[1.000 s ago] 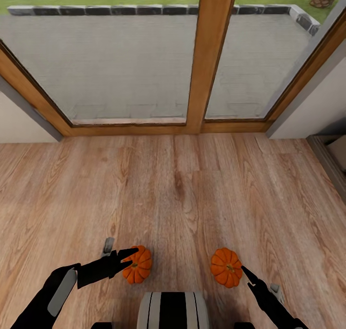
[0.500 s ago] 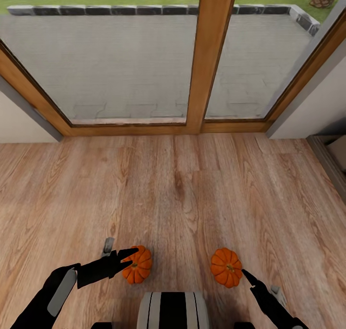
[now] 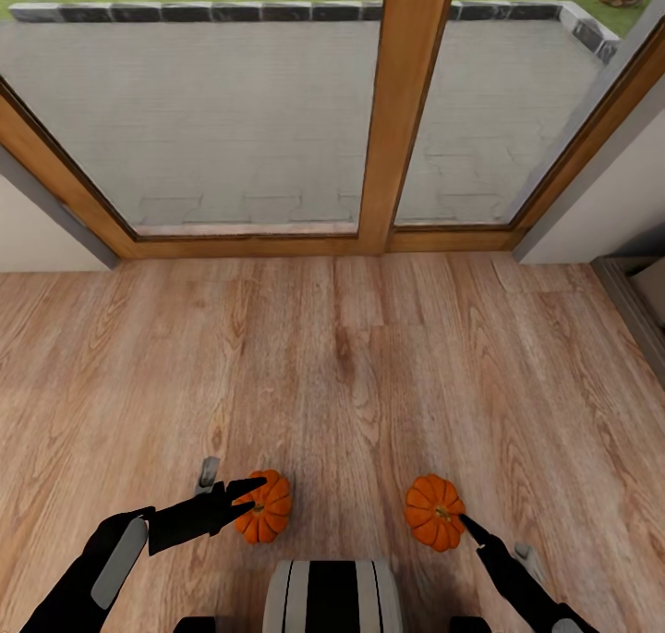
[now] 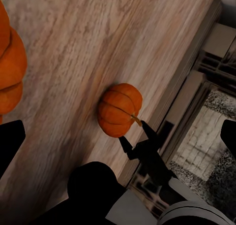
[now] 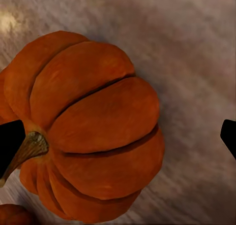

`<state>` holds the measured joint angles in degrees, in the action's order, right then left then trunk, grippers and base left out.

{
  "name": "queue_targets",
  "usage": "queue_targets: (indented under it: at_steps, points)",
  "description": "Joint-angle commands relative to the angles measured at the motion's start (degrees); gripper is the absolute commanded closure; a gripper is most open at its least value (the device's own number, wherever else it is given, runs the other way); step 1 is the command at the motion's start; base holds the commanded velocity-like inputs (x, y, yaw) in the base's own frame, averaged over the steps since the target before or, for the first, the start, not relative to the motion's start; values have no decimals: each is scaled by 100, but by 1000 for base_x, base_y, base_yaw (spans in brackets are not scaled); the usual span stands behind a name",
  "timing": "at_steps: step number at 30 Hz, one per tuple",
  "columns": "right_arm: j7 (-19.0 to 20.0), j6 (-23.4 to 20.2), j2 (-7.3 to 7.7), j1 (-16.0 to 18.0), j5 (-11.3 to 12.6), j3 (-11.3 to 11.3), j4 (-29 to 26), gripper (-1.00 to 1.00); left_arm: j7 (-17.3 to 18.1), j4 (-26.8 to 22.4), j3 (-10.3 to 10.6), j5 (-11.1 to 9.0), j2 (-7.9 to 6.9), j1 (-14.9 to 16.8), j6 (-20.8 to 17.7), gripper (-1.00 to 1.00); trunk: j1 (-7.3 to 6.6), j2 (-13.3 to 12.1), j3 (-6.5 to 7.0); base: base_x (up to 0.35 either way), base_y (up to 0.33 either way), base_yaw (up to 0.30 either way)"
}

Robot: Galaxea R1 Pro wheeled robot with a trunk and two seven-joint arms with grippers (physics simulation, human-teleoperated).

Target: Place each of the two pumpkins and all three candles from the living room inside a cabinet in the living room (use any cabinet), then make sure every cabinet is closed, and position the cauldron so it is next to a table in the living room.

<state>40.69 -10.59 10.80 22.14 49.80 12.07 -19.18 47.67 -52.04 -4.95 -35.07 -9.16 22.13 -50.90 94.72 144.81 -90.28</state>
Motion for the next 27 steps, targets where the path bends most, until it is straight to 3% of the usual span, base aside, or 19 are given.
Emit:
queue_targets:
  at_steps: [1, 8, 15, 23, 25, 27]
  points:
    - [18, -32, -5, 13, -11, 15, 2, -100, 18, 0, -6, 0, 1, 2, -25, -100, -1, 1, -3, 0, 0, 0]
    - [-4, 125, -16, 170, -343, 15, 38, -100, 16, 0, -6, 0, -3, 2, -25, -100, -1, 1, -3, 0, 0, 0]
    - [-124, 117, -17, 194, -382, 15, 64, -100, 16, 0, -6, 0, -2, 2, -25, -100, 12, 8, -114, 0, 0, 0]
    - [-389, 110, -17, 195, -386, 6, 12, -100, 15, 0, -6, 0, -4, 2, -25, -100, 12, 8, -114, 0, 0, 0]
    - [-394, 110, -17, 198, -410, -68, 6, -100, 17, 0, -6, 0, -6, 2, -25, -100, 12, 8, -114, 0, 0, 0]
    - [-400, 109, -17, 267, -445, -290, 12, -100, 18, 0, -6, 0, -7, 2, -25, -100, 12, 8, -114, 0, 0, 0]
